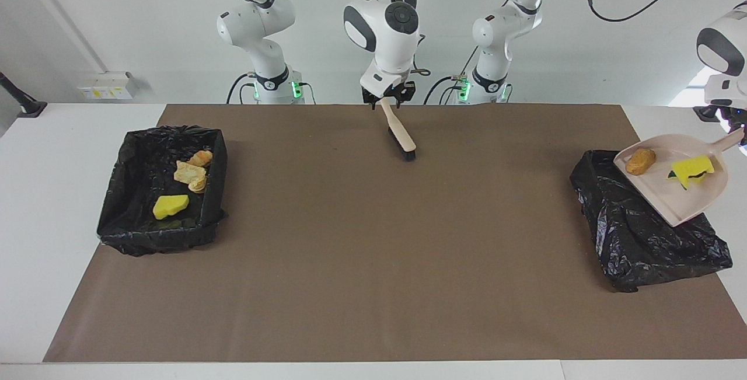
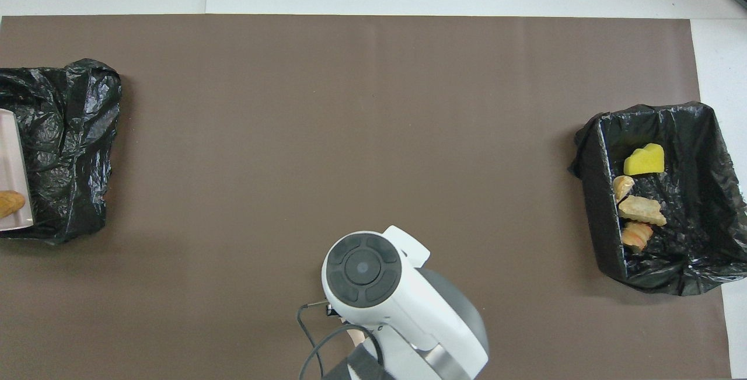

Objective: Sweep and dump trash in bin

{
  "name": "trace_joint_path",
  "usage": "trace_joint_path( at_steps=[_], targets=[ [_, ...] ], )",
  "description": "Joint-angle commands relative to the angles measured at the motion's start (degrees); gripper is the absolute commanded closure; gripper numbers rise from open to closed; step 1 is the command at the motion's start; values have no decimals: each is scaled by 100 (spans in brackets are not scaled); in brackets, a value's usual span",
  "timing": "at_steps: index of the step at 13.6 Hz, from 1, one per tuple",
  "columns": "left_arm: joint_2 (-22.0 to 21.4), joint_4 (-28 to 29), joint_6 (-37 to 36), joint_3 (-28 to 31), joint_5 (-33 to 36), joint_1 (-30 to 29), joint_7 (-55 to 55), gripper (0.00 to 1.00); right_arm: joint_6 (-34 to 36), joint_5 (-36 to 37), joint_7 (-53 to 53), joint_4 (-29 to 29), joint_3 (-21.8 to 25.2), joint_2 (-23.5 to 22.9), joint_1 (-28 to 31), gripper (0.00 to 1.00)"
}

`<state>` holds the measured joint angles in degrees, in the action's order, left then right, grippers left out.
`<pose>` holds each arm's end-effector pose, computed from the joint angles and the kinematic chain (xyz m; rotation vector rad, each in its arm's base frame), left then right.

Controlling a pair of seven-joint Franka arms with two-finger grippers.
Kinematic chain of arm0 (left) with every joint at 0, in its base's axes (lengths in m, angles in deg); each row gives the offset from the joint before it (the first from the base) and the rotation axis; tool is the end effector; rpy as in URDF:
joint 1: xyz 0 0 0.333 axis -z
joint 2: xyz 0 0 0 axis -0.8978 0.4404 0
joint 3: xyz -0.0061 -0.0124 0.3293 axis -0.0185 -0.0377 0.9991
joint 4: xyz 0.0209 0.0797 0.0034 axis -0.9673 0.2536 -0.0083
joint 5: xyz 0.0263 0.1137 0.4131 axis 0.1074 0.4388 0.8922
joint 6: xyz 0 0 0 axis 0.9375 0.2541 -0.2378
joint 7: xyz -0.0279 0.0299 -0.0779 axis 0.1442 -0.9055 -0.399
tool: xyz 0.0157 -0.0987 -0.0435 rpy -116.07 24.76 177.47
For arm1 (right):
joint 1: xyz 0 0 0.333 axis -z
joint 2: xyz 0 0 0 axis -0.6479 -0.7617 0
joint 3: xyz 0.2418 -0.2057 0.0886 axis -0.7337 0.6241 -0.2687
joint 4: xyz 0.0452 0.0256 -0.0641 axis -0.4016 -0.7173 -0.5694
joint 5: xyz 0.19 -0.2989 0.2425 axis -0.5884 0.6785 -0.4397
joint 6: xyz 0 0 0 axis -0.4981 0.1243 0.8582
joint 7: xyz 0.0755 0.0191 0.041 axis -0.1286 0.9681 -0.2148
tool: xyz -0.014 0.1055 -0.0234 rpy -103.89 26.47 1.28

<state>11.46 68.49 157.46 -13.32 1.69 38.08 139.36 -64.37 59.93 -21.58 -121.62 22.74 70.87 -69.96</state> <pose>0.5945 0.3031 0.5181 -2.0443 1.7233 0.5451 0.4198 0.4075 0.4519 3.0783 0.1877 -0.4227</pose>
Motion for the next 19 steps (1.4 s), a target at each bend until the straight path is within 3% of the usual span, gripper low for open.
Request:
trace_joint_path(
  at_steps=[1, 4, 6, 12, 15, 19],
  targets=[
    [97, -181, 188, 64, 414, 65, 71, 100, 662, 111, -901, 604, -39, -14, 530, 28],
    [105, -181, 224, 55, 1004, 345, 71, 100, 804, 259, -1553, 991, -30, 12, 1057, 26],
    [166, -225, 206, 64, 1249, 469, 62, 100, 804, 505, -2009, 1167, -30, 21, 1435, 0],
    [668, -1156, 171, 73, 1365, 847, -430, 100, 778, 778, -2897, 1589, -12, 21, 2683, 0],
    [633, -1174, 171, 73, 1785, 891, -491, 100, 804, 1165, -3268, 1782, 119, 29, 2799, 0],
    [414, -1471, -196, 100, 1665, 962, -439, 100, 822, 1149, -3268, 1845, 443, 249, 2904, 0]
  ],
)
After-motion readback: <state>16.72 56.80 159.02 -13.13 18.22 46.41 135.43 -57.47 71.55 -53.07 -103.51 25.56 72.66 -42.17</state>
